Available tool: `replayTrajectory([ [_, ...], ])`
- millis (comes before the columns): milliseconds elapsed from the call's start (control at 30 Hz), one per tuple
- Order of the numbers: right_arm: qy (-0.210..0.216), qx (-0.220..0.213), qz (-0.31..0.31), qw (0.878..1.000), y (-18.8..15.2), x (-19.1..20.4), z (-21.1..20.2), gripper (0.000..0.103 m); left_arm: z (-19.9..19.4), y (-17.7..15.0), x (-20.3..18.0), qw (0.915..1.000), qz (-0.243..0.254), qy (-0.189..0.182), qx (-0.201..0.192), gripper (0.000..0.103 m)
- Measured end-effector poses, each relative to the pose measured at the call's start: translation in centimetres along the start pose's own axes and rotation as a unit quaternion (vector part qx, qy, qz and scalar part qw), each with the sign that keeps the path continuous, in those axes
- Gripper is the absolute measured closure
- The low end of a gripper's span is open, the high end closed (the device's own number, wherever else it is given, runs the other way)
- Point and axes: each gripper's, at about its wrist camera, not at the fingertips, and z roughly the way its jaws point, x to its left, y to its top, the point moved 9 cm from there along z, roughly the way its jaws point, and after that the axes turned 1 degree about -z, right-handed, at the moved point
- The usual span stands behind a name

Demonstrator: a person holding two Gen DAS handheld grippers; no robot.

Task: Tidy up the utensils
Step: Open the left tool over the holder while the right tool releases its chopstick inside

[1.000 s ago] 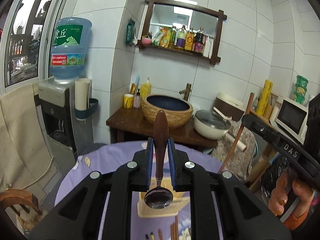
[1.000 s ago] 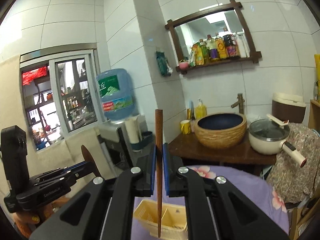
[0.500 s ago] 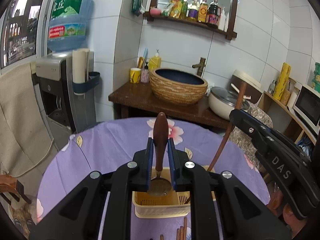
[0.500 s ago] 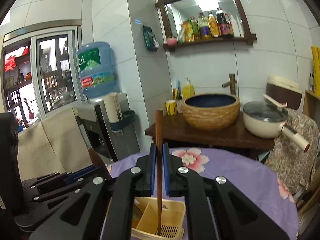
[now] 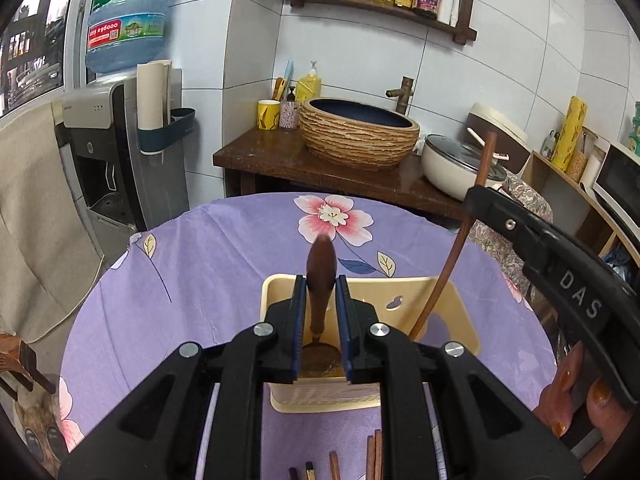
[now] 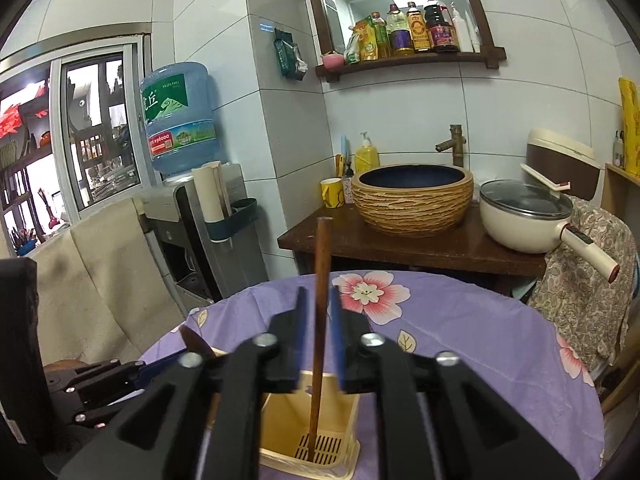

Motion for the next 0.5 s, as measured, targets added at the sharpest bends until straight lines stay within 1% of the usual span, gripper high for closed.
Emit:
replayTrajectory([
  [33,-0.006,-0.008,-0.002,1.0,0.0,-0.1,-0.2,0.045,-0.1,0.0,-0.1,1.0,0.005,0.0,-0.004,0.087],
  [67,-0.01,-0.02,-0.002,1.0,0.1,-0.2,-0.5,0.039,-0.2,-0.1,-0.3,0.9999,0.01,0.0,-0.004,0.085],
  [100,-0.01,-0.027,-0.002,1.0,0.2,-0.4,-0.7,0.036,-0.3,-0.1,-0.5,0.9999,0.016,-0.003,-0.005,0.08],
  [133,-0.012,-0.028,-0.003,1.0,0.2,-0.4,-0.9,0.036,-0.5,-0.1,-0.7,0.9998,0.019,-0.005,-0.007,0.076],
  [167,-0.014,-0.028,-0.002,1.0,0.2,-0.7,-1.0,0.036,-0.9,0.0,-0.8,0.9997,0.02,-0.01,-0.011,0.065],
  [200,-0.017,-0.027,0.001,0.999,0.3,-1.0,-1.1,0.035,-1.4,0.0,-0.7,0.9996,0.016,-0.014,-0.017,0.051],
  [233,-0.018,-0.027,0.008,0.999,0.3,-1.5,-1.4,0.034,-2.1,0.0,-0.6,0.9995,0.007,-0.019,-0.025,0.044],
  [267,-0.017,-0.028,0.017,0.999,0.4,-2.1,-1.6,0.032,-2.8,0.1,-0.4,0.9992,-0.003,-0.024,-0.032,0.032],
  [300,-0.017,-0.028,0.03,0.999,0.3,-2.7,-2.0,0.024,-3.6,0.1,-0.2,0.9985,-0.014,-0.033,-0.042,0.025],
  [333,-0.019,-0.027,0.042,0.999,0.1,-3.4,-2.4,0.019,-4.4,0.1,0.1,0.9977,-0.022,-0.039,-0.052,0.022],
  [400,-0.018,-0.018,0.053,0.998,-0.5,-4.2,-3.2,0.014,-6.4,-0.4,0.6,0.9964,-0.024,-0.035,-0.073,0.01],
  [433,-0.022,-0.016,0.053,0.998,-0.8,-4.5,-3.6,0.009,-7.3,-0.9,0.9,0.9959,-0.019,-0.028,-0.083,0.007],
  [467,-0.036,-0.014,0.048,0.998,-1.5,-4.8,-4.3,0.005,-8.1,-1.5,1.1,0.9954,-0.011,-0.018,-0.093,0.005],
  [500,-0.049,-0.013,0.04,0.998,-2.2,-4.9,-4.8,0.005,-8.7,-2.2,1.4,0.9949,0.0,-0.001,-0.101,0.005],
])
